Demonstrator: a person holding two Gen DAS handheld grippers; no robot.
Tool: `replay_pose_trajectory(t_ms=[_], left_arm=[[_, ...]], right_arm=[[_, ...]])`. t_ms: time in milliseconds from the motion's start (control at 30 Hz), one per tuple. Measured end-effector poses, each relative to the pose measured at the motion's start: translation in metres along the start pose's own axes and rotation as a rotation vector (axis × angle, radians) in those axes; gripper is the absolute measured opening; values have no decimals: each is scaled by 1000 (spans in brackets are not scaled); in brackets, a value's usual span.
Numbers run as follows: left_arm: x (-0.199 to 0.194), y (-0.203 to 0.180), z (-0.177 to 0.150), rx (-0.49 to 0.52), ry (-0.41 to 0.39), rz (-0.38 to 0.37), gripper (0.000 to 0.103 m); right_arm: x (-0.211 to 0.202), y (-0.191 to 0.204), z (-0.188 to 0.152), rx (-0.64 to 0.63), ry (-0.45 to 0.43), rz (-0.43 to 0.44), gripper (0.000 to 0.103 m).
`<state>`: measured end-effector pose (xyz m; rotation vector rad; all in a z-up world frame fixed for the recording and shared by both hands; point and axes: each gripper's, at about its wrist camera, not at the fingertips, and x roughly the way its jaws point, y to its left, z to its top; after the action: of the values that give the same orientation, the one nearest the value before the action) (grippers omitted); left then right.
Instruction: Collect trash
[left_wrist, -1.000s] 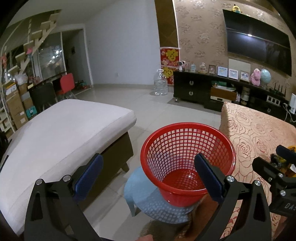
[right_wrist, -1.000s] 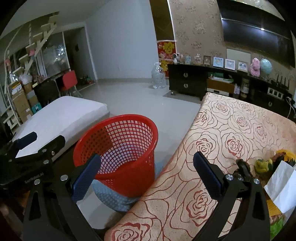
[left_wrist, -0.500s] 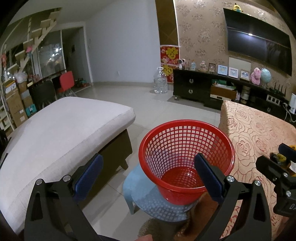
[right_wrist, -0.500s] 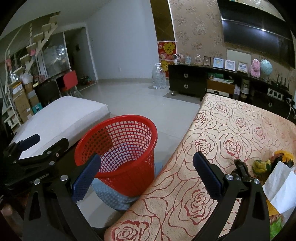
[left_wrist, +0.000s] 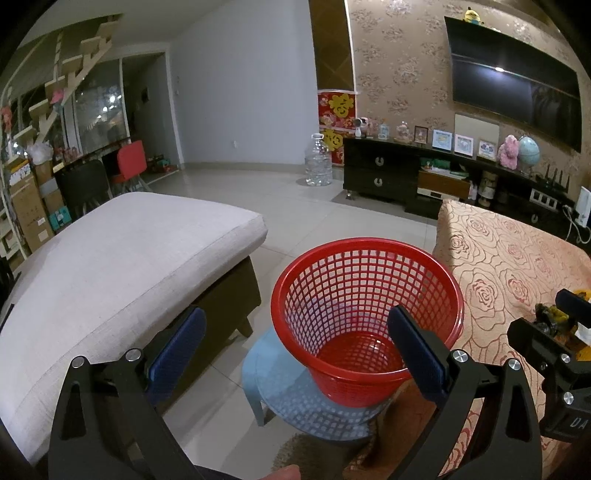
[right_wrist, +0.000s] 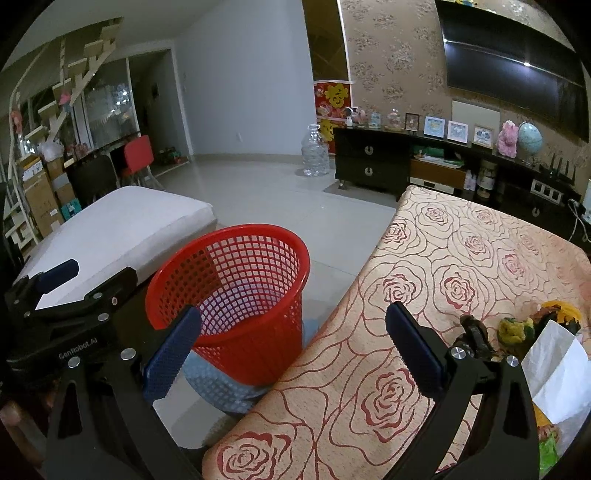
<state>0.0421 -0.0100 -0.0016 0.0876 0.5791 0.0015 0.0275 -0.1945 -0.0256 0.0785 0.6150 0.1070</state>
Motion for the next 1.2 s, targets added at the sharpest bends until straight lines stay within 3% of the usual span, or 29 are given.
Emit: replay_pose_trajectory(t_ms=[700,967,1200], left_arm=[[-1,-4,0,-2,4,-21,95],[-5,-8,0,26,-32,-9,95],[3,-4,1,-3,8,-15,95]], right_arm=[[-3,-3,-4,-3,11,-4,97],[0,-4,-4,8,22,-5,97],[0,-5,-5,13,25,-4,97]])
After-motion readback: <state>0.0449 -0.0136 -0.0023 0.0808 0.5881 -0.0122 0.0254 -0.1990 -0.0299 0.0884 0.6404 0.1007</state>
